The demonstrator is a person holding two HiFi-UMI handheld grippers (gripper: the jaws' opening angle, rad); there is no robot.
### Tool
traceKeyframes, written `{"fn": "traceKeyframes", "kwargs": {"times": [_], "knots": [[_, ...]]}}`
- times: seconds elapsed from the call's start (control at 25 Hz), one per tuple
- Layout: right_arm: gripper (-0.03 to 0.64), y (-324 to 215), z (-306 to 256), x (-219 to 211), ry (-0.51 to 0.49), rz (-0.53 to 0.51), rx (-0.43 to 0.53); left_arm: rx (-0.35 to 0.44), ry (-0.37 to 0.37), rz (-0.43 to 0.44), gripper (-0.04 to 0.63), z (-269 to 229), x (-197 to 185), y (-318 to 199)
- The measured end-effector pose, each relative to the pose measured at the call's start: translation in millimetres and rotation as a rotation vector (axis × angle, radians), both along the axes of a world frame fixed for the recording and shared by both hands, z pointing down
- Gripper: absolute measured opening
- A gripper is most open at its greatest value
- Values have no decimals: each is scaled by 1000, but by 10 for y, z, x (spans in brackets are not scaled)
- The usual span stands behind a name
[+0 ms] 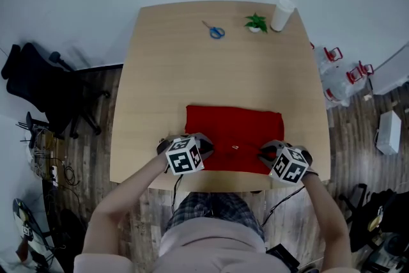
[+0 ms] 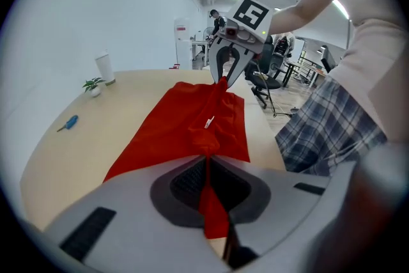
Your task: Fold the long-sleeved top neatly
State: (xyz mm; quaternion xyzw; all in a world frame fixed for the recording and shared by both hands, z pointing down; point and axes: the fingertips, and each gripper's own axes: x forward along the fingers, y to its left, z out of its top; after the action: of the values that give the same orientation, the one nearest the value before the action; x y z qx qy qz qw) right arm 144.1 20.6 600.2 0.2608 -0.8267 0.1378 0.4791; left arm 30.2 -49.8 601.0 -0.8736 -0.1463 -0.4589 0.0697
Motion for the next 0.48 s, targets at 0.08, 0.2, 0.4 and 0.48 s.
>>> {"fn": "traceKeyframes", "kwargs": {"times": [0.08, 0.2, 0.4, 0.48], "knots": [[38, 90, -86, -26, 4, -31, 0, -10, 9, 25, 18, -123, -40, 88], [38, 261, -127, -83, 18, -79, -8, -14, 2, 68, 18, -199, -130, 253], [38, 555, 70, -184, 33, -118, -68, -54, -33, 101, 18, -59, -261, 552], [40, 641, 217, -212, 52, -128, -93, -62, -56, 108, 18, 74, -287, 649]]}}
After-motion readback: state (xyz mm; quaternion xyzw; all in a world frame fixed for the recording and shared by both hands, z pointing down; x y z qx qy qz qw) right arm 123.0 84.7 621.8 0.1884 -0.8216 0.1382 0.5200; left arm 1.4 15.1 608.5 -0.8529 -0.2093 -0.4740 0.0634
